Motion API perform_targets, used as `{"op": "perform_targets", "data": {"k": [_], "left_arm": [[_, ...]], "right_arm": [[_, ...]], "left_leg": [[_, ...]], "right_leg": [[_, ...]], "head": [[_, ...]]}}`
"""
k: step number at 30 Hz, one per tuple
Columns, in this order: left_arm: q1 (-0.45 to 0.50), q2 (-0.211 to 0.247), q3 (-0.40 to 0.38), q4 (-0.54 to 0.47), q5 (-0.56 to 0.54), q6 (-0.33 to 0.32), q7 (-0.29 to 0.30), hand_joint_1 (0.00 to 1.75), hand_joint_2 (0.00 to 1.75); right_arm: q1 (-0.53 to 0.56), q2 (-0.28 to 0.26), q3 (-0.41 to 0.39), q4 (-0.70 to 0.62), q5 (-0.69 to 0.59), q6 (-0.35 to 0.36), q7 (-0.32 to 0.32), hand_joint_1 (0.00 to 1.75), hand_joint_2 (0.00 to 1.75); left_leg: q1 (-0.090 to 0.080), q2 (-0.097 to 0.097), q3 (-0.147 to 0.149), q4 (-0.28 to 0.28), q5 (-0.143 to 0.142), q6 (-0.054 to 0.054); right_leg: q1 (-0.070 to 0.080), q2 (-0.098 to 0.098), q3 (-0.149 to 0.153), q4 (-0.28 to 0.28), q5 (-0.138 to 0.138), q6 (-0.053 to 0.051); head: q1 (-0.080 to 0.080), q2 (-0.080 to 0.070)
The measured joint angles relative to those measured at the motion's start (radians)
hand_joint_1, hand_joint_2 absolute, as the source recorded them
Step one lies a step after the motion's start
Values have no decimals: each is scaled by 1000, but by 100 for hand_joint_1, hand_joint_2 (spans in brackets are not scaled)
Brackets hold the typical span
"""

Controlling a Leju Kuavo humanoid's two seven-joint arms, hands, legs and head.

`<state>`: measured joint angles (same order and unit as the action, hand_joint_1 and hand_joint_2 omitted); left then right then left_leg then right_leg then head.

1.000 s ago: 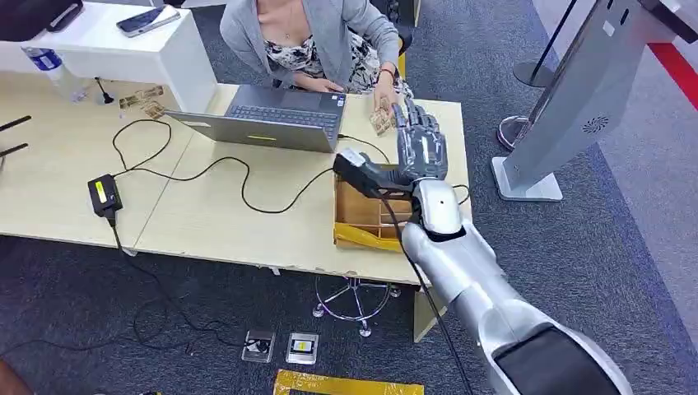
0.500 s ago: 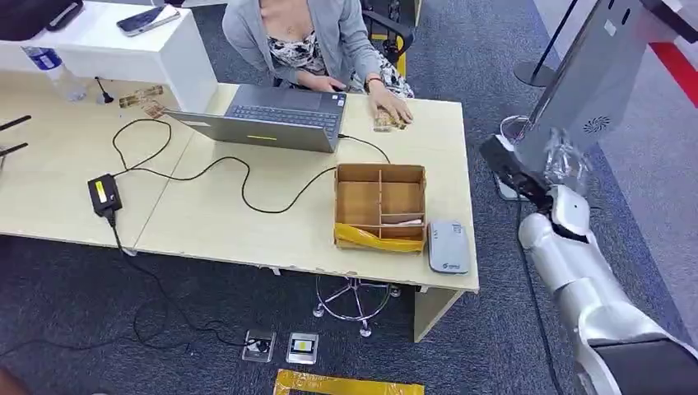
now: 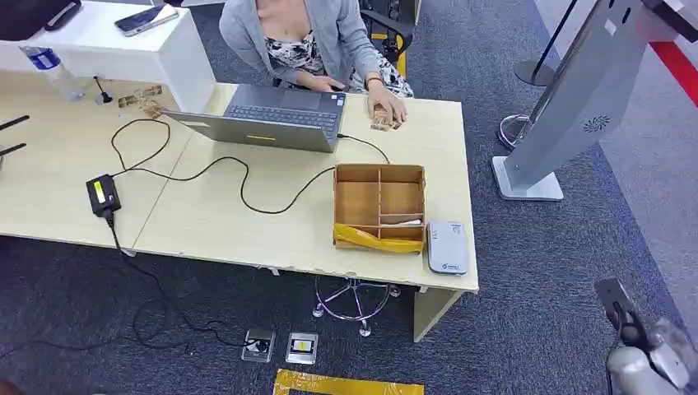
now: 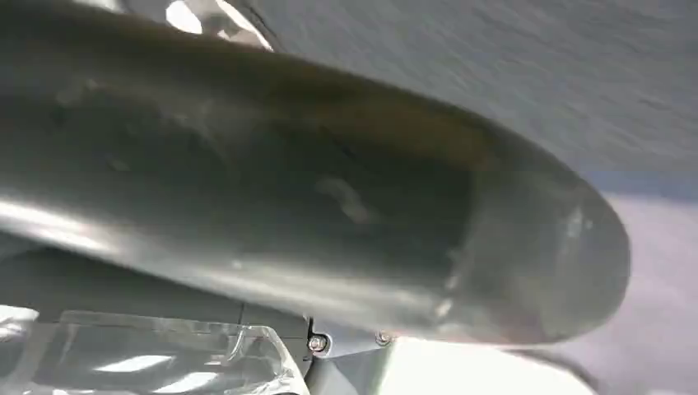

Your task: Pass the card to the sensor for recognition and then transmit it.

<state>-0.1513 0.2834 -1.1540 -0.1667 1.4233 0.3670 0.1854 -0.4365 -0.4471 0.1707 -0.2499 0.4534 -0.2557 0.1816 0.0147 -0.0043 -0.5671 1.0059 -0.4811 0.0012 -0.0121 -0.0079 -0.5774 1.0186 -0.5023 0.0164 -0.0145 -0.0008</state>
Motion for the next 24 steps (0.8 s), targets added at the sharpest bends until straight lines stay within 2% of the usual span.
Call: {"op": "perform_targets", "data": {"k": [4,8,10,12,14,18,24], "left_arm": [[0,-3,2,-1,-17,-2,-55,0,0],[-1,-10,2,-1,-19,4,-63,0,0],[-3,-14,2,-1,-21,7,-39,0,0],[-3,-18,2,-1,-37,-16,-11,0,0],[-3,-22,1,-1,-43,-33,-9,0,0],[-5,-28,1,-1,-38,-27,-46,0,0],[-6,-32,1,-1,-35,-27,-57,0,0]], "right_arm": [[173,22,-125,17,-203,98,-26,0,0],[275,115,-245,32,-312,94,61,0,0],[294,151,-296,38,-354,79,93,0,0],[304,186,-349,43,-395,31,114,0,0],[310,214,-401,46,-424,-3,102,0,0],[316,251,-474,49,-462,4,25,0,0],[317,278,-556,53,-464,12,10,0,0]], "left_leg": [[1,-3,0,-1,-1,-1],[2,1,2,-1,-3,-3],[2,1,3,-1,-3,-3],[2,2,3,-1,-3,-3],[2,2,4,-1,-2,-3],[1,2,5,-1,-2,-3],[1,2,5,-1,-2,-3]], "right_leg": [[1,-3,2,0,-3,0],[2,1,2,1,-4,-1],[2,2,2,1,-4,-2],[2,3,2,1,-4,-2],[2,4,2,1,-4,-2],[1,4,3,1,-4,-2],[1,4,3,1,-4,-2]], "head": [[0,0],[-1,0],[-1,0],[0,0],[0,0],[0,0],[0,0]]}}
